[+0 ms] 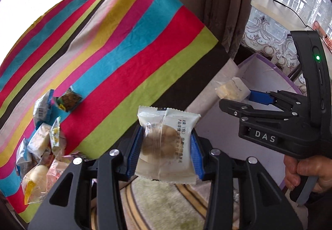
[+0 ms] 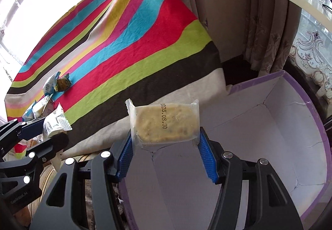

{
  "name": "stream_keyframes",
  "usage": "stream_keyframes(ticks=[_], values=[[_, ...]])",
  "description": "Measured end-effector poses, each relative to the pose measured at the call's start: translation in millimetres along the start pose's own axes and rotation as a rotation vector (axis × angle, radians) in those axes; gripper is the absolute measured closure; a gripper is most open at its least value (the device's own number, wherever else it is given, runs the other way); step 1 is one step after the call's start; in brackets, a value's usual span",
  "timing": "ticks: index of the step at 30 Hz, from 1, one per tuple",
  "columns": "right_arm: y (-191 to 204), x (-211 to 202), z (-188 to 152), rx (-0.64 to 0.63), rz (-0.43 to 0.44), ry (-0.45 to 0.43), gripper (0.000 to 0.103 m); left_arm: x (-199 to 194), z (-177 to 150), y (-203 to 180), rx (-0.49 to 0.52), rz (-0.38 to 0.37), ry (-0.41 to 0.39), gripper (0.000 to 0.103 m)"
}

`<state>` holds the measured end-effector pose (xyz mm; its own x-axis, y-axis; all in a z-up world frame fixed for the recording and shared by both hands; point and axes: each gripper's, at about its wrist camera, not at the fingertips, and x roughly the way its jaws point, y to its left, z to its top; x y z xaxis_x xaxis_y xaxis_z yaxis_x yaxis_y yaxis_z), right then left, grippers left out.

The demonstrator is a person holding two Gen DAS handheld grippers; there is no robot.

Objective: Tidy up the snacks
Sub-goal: 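Carry both packets to the white box and open both tools to drop them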

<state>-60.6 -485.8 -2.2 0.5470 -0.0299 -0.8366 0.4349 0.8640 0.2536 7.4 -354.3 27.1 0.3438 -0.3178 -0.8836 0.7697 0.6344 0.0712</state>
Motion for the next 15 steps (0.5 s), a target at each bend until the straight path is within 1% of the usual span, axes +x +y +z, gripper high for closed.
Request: stream_keyframes(ticks=[3,8,14,15], values=[[-11,-2,-1,0.012,-0.011,-0.009,0.045,10,2,-14,0.012,-0.027,0.024,0.06],[-28,-3,-4,0.043,-0.028,-0.015,0.045,24,6,-28,0.025,-0.046,0.056,0.059],[-41,-1,-6,0.073,-0.037,-0.012,0.045,30,13,-40,0.041,-0.056,0.061,0.058],[-42,-1,-5,0.076,-0.039,-0.012,0.045,30,14,-40,0.041,-0.058,0.063,0.055]])
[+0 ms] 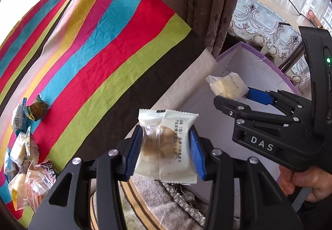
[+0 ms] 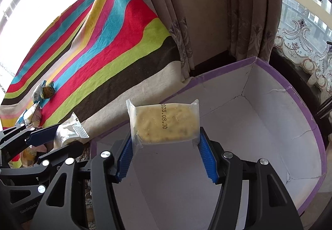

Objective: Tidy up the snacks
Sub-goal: 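Carry both packets to the white box and open both tools to drop them, then grasp the cream bun bag with the left tool while the right grasps the pink wrapper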

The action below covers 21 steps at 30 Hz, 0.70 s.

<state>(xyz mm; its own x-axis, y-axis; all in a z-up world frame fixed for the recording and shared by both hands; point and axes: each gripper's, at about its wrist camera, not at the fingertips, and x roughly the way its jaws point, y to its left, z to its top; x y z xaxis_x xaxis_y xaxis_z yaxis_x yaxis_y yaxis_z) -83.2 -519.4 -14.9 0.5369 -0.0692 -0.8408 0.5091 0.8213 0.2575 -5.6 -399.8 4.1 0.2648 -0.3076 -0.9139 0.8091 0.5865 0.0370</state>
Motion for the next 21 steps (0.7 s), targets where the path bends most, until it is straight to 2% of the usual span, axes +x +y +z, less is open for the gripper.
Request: stream_keyframes(ticks=[1,6,7,8,9,14,21], values=[[-1,1,0,0.005,-0.004,0.001,0.044,1,1,0,0.001,-0.001,0.0,0.049],[-5,3,-1,0.026,-0.02,0.01,0.039,2,3,-4,0.008,0.023,-0.01,0.032],[-5,3,-2,0.027,-0.022,0.01,0.035,1,3,-4,0.006,0.036,-0.013,0.027],[-6,3,-2,0.03,-0.024,0.007,0.026,1,2,-4,0.004,0.043,-0.016,0.026],[-6,2,-1,0.031,-0.026,0.002,0.024,0,2,-3,0.001,0.049,-0.016,0.026],[-1,0,1,0.017,-0.024,0.002,0.024,-3,1,0,-0.018,0.127,-0.018,0.025],[9,-4,3,-0.002,-0.019,0.004,0.023,-10,-2,6,-0.037,0.192,-0.031,0.025]])
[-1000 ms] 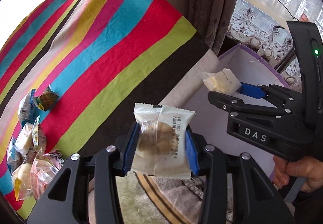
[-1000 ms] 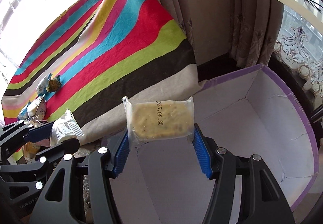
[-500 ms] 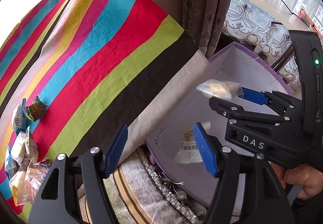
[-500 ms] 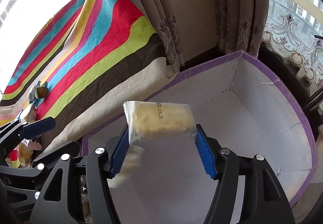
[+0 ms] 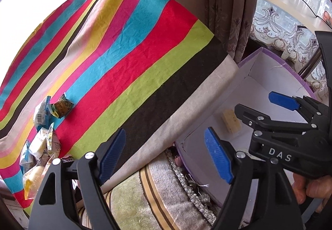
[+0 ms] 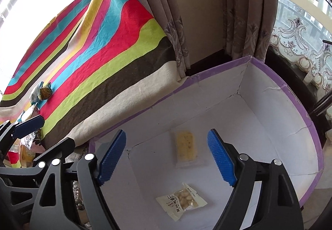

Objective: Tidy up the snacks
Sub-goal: 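Grasp the cream bun bag with the left tool while the right grasps the pink wrapper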

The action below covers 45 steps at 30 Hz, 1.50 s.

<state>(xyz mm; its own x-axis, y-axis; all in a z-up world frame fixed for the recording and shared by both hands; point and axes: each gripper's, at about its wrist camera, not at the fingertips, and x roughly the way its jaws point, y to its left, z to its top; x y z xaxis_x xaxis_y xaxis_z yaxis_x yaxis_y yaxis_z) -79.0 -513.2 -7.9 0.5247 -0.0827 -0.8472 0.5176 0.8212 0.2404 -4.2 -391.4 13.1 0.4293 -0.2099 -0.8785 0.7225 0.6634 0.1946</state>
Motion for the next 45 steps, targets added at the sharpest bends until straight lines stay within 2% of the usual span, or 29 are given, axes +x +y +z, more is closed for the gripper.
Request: stream_keyframes(ticks=[8,13,19,23,34,41,45], values=[[17,-9,6,-0.034,0.017,-0.005,0.022,-8,-12,32,-0.113,0.105,0.01,0.025],[36,-12,9,-0.073,0.032,-0.003,0.021,-22,-26,70,-0.218,0.199,-0.008,0.023],[69,-15,11,-0.134,0.053,0.005,0.021,-39,-45,117,-0.327,0.249,-0.022,0.023],[91,-16,11,-0.178,0.063,0.009,0.02,-47,-60,145,-0.391,0.262,-0.028,0.023],[146,-21,5,-0.24,0.112,0.021,0.017,-62,-94,191,-0.507,0.255,-0.041,0.023],[180,-20,-2,-0.235,0.139,0.018,0.015,-76,-136,246,-0.673,0.235,-0.085,0.022],[202,-18,-9,-0.296,0.152,0.016,0.015,-79,-160,269,-0.714,0.246,-0.093,0.022]])
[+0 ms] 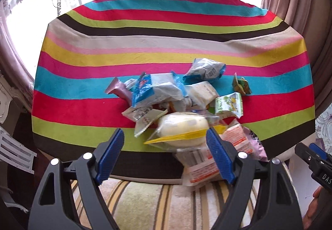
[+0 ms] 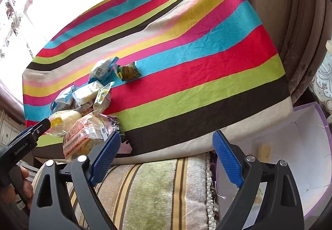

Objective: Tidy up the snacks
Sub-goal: 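Grasp the cream bun bag with the left tool while the right grasps the pink wrapper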

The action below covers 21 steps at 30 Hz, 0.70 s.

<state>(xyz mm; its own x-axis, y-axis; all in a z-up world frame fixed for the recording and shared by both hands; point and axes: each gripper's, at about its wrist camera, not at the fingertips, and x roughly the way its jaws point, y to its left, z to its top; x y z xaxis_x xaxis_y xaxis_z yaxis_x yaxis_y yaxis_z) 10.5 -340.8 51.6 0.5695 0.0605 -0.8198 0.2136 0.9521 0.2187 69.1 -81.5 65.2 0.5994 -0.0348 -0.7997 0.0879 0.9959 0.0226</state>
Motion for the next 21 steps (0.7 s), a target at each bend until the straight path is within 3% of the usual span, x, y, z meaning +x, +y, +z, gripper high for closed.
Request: stream_keyframes(ticks=[6,9,14,21], values=[[29,13,3,-0.092,0.01,0.037,0.015,2,-8,35,-0.058,-0.028,-0.006,0.022],[46,25,-1,-0.176,-0.023,0.082,0.015,3,-11,41,-0.057,-0.102,0.022,0.022],[61,40,-7,-0.269,-0.077,0.13,0.016,0,-13,30,0.037,-0.173,0.022,0.022],[74,64,-9,-0.358,-0.1,0.18,0.027,19,-6,4,0.193,-0.193,0.029,0.022]])
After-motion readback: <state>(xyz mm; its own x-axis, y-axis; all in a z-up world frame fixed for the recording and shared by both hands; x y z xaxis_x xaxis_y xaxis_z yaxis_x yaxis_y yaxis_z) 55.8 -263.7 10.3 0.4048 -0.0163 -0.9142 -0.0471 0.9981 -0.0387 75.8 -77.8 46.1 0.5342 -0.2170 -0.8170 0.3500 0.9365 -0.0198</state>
